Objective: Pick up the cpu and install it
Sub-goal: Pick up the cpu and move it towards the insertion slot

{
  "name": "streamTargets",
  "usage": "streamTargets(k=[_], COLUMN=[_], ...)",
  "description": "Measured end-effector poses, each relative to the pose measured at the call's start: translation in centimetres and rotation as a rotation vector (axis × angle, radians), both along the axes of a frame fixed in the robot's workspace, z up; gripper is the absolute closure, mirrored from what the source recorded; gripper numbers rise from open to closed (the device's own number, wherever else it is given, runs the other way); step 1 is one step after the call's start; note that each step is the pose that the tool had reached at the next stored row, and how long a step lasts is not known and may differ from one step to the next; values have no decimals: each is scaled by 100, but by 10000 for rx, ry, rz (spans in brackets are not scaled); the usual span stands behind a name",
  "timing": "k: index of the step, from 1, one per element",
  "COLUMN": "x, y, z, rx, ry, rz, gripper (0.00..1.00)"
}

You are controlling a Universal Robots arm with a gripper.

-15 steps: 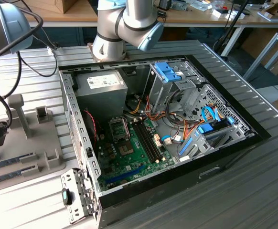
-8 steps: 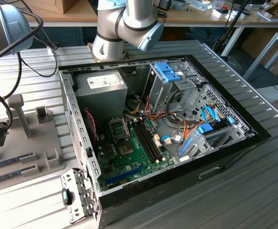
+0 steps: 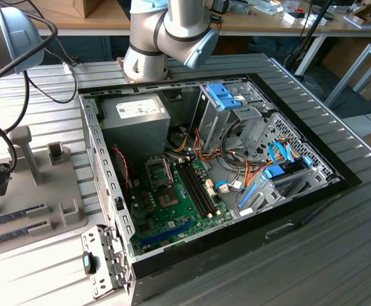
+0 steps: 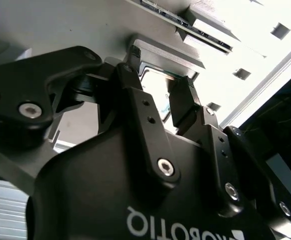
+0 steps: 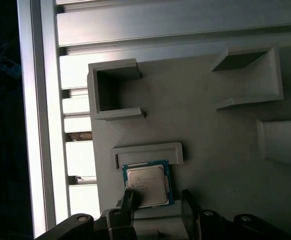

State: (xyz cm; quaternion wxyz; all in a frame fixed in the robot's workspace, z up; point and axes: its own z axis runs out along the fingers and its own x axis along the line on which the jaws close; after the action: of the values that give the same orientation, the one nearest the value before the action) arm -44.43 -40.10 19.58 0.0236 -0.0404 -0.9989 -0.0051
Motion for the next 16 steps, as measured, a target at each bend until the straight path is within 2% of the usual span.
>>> streamTargets(k=[16], x=[0], y=[0], z=[-29], rx=[0], ry=[-1], rz=[0], gripper=[51])
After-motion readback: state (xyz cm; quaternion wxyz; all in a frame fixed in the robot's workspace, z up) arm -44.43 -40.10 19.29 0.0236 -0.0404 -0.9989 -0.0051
